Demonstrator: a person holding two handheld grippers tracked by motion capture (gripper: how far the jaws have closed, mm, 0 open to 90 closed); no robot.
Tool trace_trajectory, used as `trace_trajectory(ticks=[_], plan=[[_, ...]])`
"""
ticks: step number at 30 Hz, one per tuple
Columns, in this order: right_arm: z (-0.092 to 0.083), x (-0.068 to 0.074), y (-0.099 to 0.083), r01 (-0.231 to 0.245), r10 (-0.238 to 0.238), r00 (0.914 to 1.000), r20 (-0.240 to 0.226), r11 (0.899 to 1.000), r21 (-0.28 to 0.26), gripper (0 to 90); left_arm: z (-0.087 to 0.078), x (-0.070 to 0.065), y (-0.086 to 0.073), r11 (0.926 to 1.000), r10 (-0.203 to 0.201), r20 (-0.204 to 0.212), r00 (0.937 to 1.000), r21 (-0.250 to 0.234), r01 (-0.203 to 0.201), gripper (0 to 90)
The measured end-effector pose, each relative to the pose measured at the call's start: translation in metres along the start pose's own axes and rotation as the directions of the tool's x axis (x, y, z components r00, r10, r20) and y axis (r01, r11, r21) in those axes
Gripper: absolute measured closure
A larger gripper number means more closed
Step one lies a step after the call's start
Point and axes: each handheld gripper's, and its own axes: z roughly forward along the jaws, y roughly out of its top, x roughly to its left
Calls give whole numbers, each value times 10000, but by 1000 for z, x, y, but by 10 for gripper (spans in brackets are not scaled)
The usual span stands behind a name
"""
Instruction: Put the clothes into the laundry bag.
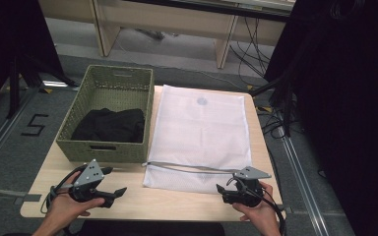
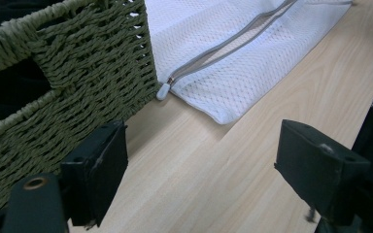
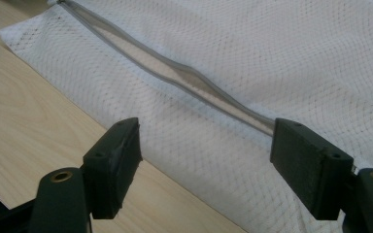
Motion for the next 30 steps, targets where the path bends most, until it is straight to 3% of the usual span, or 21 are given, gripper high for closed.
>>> trace_trajectory(ticks=[2, 3, 4, 6, 9, 11, 12, 16, 17, 21, 24, 27, 30], plan=[[0, 0, 0, -37, 37, 10000, 20, 10000, -2, 278, 0, 1, 1, 9992, 343, -75, 9994, 203, -342, 186], [0, 0, 0, -37, 37, 10000, 20, 10000, -2, 278, 0, 1, 1, 9992, 343, -75, 9994, 203, -342, 186], [-1, 1, 0, -334, 334, 9994, 71, 9994, 24, 278, 0, 1, 0, 9994, 261, -37, 9997, 227, -260, 186], [-1, 0, 0, -214, 214, 9998, 6, 9997, 130, 278, -1, 3, 0, 9983, 484, -20, 9988, 325, -483, 186], [1, -1, -1, -30, 29, 10000, 64, 9999, 115, 276, -2, 3, 0, 9983, 478, -79, 9988, 339, -475, 186], [2, -1, -1, -13, 13, 10000, 94, 10000, 10, 276, 0, 2, 0, 9994, 330, -20, 9995, 85, -330, 186], [2, -2, -1, -14, 14, 10000, 81, 10000, 44, 276, -1, 3, 0, 9985, 489, -2, 9988, 229, -489, 186], [2, -2, -1, -119, 119, 9999, 9, 9999, 103, 268, 0, 3, 0, 9984, 476, 20, 9989, 305, -477, 186], [2, -1, 0, -334, 334, 9994, 32, 9993, 142, 261, 0, 2, 0, 9991, 362, 6, 9993, 237, -362, 186], [2, -1, -1, -111, 111, 9999, 6, 9997, 222, 223, 0, 3, 0, 9982, 498, 25, 9988, 328, -499, 186], [4, -3, 0, 524, -527, 9985, 172, 9985, 152, 214, -1, 3, 1, 9974, 592, 25, 9982, 399, -592, 186], [8, -8, 3, 637, -646, 9972, 368, 9977, 251, 212, 0, 1, 0, 9988, 286, -27, 9996, 386, -285, 186], [13, -16, 8, 664, -682, 9959, 596, 9973, 316, 220, 1, 1, 0, 9986, 313, -26, 9995, 417, -312, 185]])
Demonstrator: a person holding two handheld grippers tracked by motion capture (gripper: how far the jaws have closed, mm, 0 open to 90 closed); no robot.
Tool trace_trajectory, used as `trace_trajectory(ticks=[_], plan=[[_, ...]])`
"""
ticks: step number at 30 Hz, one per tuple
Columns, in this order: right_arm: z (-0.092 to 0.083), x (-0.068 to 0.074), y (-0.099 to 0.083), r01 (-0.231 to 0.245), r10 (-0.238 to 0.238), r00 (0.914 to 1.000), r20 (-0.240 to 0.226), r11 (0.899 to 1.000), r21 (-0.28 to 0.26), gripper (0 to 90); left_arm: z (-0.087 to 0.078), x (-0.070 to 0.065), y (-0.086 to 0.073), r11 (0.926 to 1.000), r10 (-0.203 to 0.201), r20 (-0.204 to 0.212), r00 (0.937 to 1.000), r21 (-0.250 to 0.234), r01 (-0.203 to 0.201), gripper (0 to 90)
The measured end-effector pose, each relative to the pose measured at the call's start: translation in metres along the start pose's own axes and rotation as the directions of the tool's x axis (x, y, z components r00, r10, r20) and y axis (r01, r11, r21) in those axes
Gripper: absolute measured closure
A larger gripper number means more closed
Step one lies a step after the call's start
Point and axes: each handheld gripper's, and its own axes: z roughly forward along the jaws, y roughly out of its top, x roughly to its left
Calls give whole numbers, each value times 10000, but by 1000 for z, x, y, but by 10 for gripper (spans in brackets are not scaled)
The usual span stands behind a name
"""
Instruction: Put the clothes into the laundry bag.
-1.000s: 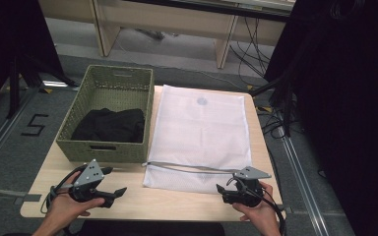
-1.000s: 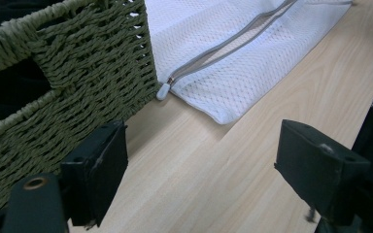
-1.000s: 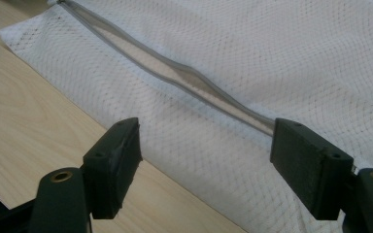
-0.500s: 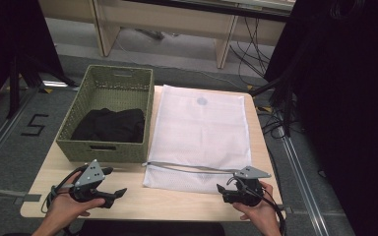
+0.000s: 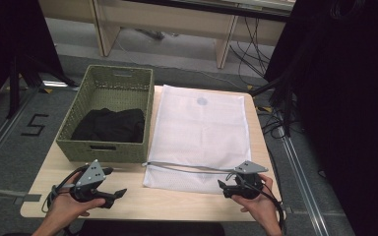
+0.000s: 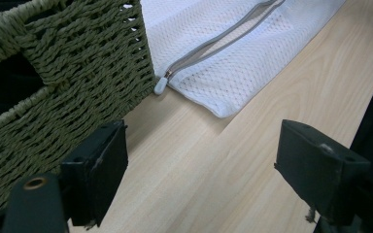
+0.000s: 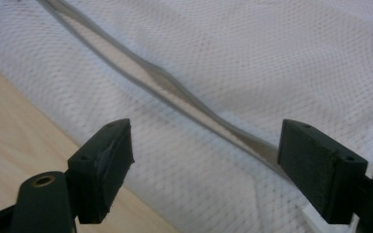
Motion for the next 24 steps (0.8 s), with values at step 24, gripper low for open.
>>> trace_trajectory(ticks=[24], plan=[[77, -2, 42, 1355, -1342, 9908, -199, 9859, 979, 250, 1, 4, 0, 9992, 400, 100, 9991, 63, -401, 181]])
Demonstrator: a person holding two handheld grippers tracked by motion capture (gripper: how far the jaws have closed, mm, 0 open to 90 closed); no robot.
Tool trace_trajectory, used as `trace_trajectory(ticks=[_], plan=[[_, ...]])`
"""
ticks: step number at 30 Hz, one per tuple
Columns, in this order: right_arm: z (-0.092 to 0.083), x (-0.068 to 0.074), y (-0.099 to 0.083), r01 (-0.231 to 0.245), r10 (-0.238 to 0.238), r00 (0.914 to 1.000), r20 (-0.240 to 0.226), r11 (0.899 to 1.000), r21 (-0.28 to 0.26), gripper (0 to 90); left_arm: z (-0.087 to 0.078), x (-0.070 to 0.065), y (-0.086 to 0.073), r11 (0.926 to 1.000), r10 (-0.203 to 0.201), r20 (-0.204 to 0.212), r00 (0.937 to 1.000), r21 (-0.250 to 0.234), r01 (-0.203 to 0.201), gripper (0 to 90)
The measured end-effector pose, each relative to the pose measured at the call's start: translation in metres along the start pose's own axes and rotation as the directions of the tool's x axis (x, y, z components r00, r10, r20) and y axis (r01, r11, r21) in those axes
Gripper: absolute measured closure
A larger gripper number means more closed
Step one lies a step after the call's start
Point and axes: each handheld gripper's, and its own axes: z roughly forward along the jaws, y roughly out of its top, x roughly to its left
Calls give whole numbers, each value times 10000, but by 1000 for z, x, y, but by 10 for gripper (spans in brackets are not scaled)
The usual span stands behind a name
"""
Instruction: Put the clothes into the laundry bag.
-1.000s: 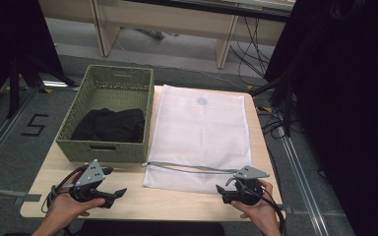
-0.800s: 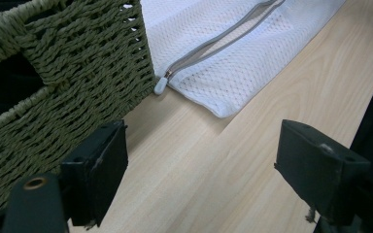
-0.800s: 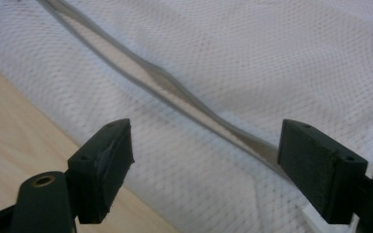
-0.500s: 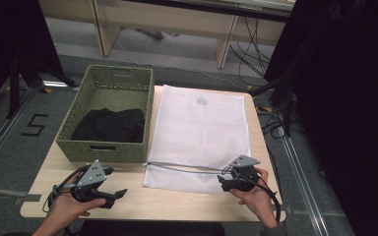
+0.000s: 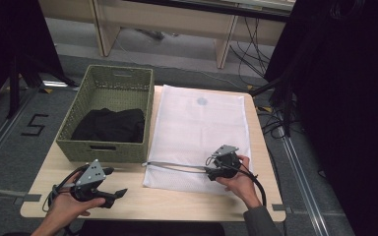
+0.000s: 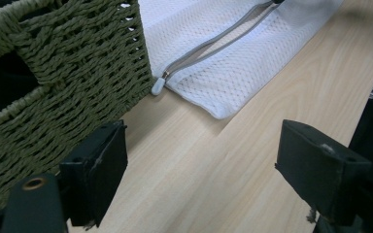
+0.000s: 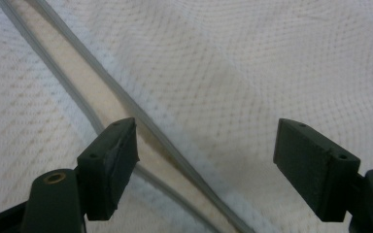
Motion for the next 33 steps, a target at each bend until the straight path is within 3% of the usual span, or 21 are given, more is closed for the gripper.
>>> trace_trajectory(ticks=[1, 9, 13, 14, 16, 17, 19, 23, 24, 28, 29, 30, 32, 33], plan=[[4, 1, 2, 34, -34, 10000, -27, 10000, -36, 247, 0, -1, 0, 9998, -194, 53, 9998, 65, 194, 181], [26, 5, 12, 554, -555, 9985, 8, 9969, 555, 257, 0, -2, 0, 9999, -94, -2, 10000, -63, 94, 181], [29, 0, 16, 538, -556, 9977, 394, 9975, 449, 299, 0, -1, 1, 9999, 96, 48, 9999, 90, -96, 181], [30, -2, 17, 505, -528, 9970, 570, 9979, 410, 307, 1, -3, 0, 9999, -168, 82, 9998, 16, 168, 181], [30, -3, 18, 565, -585, 9963, 632, 9979, 325, 313, 2, -4, 0, 9997, -247, 93, 9997, -84, 248, 181], [32, -4, 20, 472, -491, 9970, 596, 9983, 331, 333, 1, -3, 0, 9999, -83, 81, 9999, -75, 83, 181], [33, -4, 20, 532, -550, 9967, 595, 9981, 325, 347, 2, -3, 0, 9996, -268, 182, 9995, -28, 269, 181], [36, -3, 24, 641, -654, 9968, 461, 9975, 289, 430, 2, -4, 0, 9996, -276, 160, 9995, -22, 276, 181], [37, -4, 25, 624, -637, 9970, 437, 9976, 296, 441, 1, -3, 0, 9999, -124, 90, 9999, 45, 124, 181], [41, -6, 25, 314, -320, 9992, 249, 9991, 274, 581, 1, -3, 0, 9999, -106, 76, 9999, 44, 106, 181], [41, -6, 25, 314, -320, 9992, 249, 9991, 274, 581, 1, -3, 0, 9999, -109, 50, 9999, 18, 109, 181], [41, -7, 25, 337, -338, 9994, 27, 9988, 363, 628, 2, -4, 0, 9996, -248, 53, 9997, -99, 249, 181], [39, -7, 25, 411, -400, 9990, -211, 9978, 524, 755, 1, -3, 1, 10000, 4, -4, 10000, -43, -4, 181], [39, -7, 25, 411, -400, 9990, -211, 9978, 524, 755, 1, -3, 1, 10000, 4, -4, 10000, -43, -4, 181]])
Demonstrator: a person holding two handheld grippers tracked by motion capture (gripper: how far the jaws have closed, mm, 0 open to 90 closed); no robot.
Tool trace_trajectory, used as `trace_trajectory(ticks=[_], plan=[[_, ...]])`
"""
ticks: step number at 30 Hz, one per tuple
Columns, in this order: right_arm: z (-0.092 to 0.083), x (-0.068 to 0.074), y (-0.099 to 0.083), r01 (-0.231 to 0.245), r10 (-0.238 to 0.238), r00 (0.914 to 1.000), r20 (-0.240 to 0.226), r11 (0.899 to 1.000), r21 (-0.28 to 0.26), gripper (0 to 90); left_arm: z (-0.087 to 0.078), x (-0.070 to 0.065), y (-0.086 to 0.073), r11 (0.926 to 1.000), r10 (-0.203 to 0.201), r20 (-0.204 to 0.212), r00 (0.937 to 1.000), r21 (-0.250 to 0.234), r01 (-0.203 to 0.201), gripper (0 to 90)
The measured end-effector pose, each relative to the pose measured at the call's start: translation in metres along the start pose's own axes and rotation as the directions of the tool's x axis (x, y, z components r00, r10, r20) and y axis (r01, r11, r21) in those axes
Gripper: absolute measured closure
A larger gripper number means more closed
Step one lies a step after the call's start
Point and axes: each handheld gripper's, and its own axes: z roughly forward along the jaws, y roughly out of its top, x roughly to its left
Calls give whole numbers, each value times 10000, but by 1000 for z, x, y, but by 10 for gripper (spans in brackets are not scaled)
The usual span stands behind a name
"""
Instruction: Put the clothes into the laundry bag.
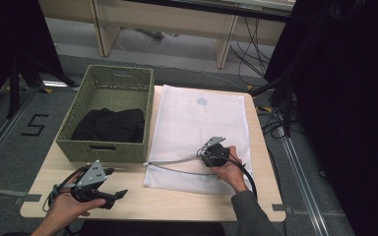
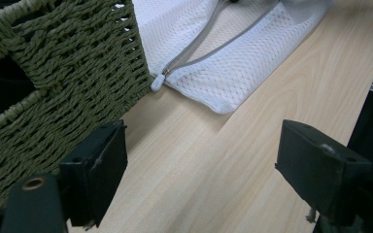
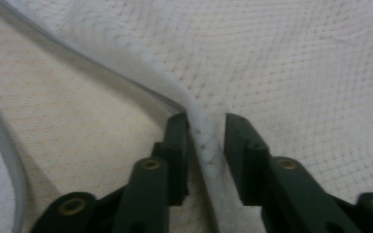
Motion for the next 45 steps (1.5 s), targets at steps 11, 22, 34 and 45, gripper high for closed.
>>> trace_trajectory(ticks=[11, 22, 34, 45], plan=[[-26, 0, 13, 596, -510, 9954, 807, 9924, -1074, 888, -1, 0, 1, 10000, -94, 52, 9999, 7, 94, 181], [-60, 2, 29, 926, -548, 9861, 1571, 9652, -2445, 894, -3, 2, 3, 9995, 86, 73, 9999, 314, -88, 218], [-83, -1, 39, 896, -441, 9869, 1550, 9496, -3003, 895, -7, 6, 5, 9993, -355, -202, 9992, -86, 354, 201], [-100, -3, 43, 562, -111, 9911, 1325, 9381, -3418, 894, -30, 40, 38, 9980, -206, -698, 9973, -606, 164, 197]])
